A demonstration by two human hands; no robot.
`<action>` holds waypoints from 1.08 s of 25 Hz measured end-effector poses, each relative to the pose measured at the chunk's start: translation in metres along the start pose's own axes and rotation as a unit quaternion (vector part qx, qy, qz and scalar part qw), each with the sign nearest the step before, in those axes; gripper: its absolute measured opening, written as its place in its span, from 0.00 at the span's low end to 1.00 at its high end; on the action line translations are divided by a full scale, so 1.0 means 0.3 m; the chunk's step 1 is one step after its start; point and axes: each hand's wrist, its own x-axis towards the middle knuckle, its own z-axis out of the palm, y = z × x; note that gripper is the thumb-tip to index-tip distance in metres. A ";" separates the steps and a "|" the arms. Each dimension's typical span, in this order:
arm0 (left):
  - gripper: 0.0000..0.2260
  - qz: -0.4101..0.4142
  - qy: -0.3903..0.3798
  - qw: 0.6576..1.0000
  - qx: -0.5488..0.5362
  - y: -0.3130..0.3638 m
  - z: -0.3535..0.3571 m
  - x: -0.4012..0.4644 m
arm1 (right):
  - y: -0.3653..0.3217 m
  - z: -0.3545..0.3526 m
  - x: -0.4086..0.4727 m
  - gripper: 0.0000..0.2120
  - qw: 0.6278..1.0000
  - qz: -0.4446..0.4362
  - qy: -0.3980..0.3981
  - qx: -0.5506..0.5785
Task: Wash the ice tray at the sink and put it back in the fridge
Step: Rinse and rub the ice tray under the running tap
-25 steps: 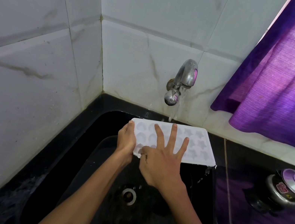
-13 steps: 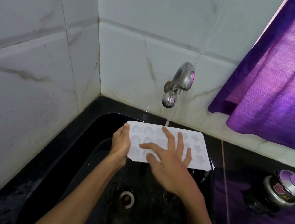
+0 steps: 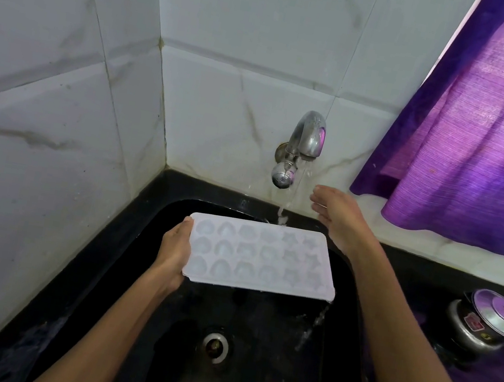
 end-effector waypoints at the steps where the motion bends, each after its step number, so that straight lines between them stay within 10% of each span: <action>1: 0.14 0.001 -0.002 1.000 0.007 0.004 -0.009 0.003 | -0.015 0.022 0.033 0.19 0.997 0.044 -0.027 0.049; 27: 0.17 -0.036 -0.023 0.999 0.017 -0.046 -0.042 0.143 | 0.057 0.133 0.318 0.19 0.927 0.087 -0.263 0.254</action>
